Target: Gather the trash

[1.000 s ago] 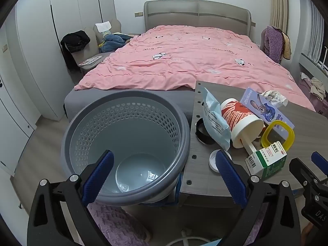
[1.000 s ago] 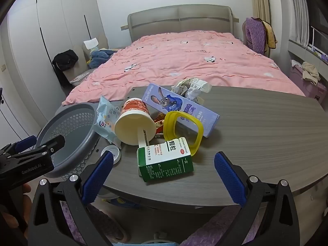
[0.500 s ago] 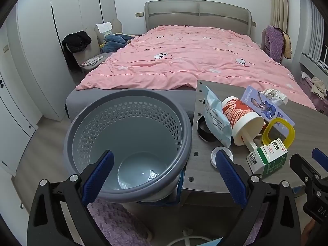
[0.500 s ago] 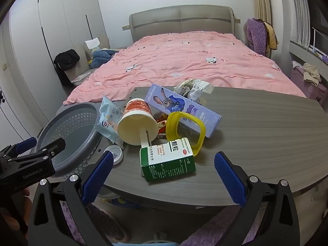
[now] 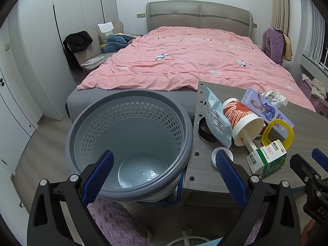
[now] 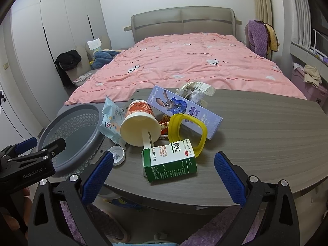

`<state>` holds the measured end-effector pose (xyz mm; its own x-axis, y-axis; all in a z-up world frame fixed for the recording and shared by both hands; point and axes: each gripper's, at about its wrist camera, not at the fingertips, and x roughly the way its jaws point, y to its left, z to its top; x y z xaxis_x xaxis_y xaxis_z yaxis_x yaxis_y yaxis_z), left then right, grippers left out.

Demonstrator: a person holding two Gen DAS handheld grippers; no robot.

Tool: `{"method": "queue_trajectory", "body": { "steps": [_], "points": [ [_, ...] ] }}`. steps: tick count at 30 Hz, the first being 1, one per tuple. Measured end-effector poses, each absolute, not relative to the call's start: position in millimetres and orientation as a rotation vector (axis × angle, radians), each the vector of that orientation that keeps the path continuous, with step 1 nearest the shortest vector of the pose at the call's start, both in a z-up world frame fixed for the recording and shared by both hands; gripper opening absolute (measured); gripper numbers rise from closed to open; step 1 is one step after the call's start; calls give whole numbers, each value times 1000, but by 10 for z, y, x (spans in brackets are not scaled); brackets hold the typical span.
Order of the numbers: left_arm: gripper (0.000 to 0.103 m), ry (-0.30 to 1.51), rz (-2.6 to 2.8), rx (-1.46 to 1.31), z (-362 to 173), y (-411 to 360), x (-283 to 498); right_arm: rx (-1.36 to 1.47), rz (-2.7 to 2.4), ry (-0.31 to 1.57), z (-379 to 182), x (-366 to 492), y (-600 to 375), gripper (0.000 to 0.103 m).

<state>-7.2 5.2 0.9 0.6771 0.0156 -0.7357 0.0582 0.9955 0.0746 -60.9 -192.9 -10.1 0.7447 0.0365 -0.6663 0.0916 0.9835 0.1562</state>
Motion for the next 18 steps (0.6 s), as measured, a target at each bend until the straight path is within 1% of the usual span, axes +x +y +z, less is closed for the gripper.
{"method": "queue_trajectory", "body": {
  "steps": [18],
  "points": [
    [95, 819, -30, 100, 60, 29, -124, 184, -25, 718, -65, -631, -1929, 97]
  ]
}}
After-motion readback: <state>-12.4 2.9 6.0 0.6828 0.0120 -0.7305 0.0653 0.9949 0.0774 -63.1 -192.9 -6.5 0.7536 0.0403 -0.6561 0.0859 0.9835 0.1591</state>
